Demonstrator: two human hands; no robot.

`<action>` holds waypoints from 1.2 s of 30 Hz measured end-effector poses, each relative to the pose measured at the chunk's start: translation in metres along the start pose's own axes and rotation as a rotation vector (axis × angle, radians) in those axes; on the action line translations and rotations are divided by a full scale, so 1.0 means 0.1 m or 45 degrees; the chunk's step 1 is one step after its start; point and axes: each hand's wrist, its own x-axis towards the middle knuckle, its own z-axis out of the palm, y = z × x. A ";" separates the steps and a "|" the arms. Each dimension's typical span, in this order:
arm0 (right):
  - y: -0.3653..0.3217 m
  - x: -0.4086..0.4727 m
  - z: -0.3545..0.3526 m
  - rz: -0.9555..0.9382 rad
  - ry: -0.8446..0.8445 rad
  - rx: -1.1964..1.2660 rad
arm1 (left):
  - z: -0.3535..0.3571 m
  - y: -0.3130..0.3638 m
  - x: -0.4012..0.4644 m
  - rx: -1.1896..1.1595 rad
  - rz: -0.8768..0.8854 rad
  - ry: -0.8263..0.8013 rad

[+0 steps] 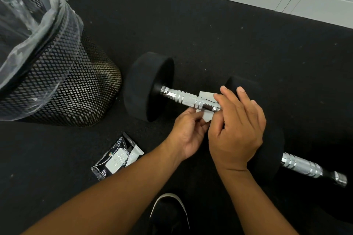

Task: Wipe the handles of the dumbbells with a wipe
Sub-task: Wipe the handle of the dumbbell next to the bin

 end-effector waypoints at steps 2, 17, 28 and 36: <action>0.00 0.00 0.00 0.002 0.002 -0.001 | -0.01 -0.02 -0.03 0.043 -0.020 -0.029; 0.00 -0.01 0.01 -0.011 0.001 -0.008 | 0.03 0.01 0.08 0.065 -0.047 0.027; 0.00 -0.01 0.00 0.001 -0.027 -0.002 | 0.04 -0.20 -0.45 0.202 0.148 -0.070; 0.01 -0.03 -0.01 0.003 -0.013 0.013 | 0.05 0.07 -0.55 0.641 0.751 0.219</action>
